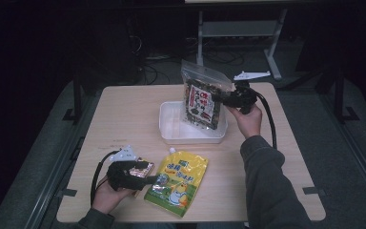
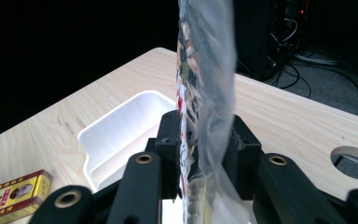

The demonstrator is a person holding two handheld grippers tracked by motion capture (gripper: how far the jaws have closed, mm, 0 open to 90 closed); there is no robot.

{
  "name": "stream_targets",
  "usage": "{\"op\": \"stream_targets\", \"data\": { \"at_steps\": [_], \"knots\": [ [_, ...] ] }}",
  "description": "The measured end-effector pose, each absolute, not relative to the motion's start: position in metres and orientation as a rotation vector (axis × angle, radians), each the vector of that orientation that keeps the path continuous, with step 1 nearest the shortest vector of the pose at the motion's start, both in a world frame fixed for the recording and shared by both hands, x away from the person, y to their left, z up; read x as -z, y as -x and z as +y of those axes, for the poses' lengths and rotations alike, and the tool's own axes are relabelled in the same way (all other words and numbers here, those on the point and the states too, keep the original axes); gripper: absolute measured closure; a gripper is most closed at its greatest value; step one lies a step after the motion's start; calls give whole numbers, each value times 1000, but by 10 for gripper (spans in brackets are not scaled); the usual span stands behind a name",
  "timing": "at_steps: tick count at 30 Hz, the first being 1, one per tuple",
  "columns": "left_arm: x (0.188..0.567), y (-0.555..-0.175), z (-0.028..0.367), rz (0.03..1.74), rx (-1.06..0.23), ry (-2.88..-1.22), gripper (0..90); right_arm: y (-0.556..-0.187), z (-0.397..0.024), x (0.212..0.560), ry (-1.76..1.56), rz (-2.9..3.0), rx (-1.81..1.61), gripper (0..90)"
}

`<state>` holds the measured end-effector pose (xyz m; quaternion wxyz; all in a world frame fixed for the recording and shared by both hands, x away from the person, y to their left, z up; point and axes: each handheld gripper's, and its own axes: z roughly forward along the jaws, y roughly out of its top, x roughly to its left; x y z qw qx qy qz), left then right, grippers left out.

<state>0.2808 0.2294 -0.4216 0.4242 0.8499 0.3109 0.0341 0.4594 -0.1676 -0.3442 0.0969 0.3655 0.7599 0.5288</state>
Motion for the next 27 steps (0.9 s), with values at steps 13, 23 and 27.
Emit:
{"op": "stream_targets", "data": {
  "at_steps": [13, 23, 27],
  "knots": [
    [421, -280, 229, 777, -91, -2124, 288, -453, -176, 342, -1098, 2279, -1555, 626],
    [420, -280, 228, 773, -99, -2129, 288, -449, -180, 340, -1105, 2291, -1561, 572],
    [420, -280, 227, 771, -100, -2130, 287, -446, -185, 340, -1110, 2283, -1572, 551]
  ]
}}
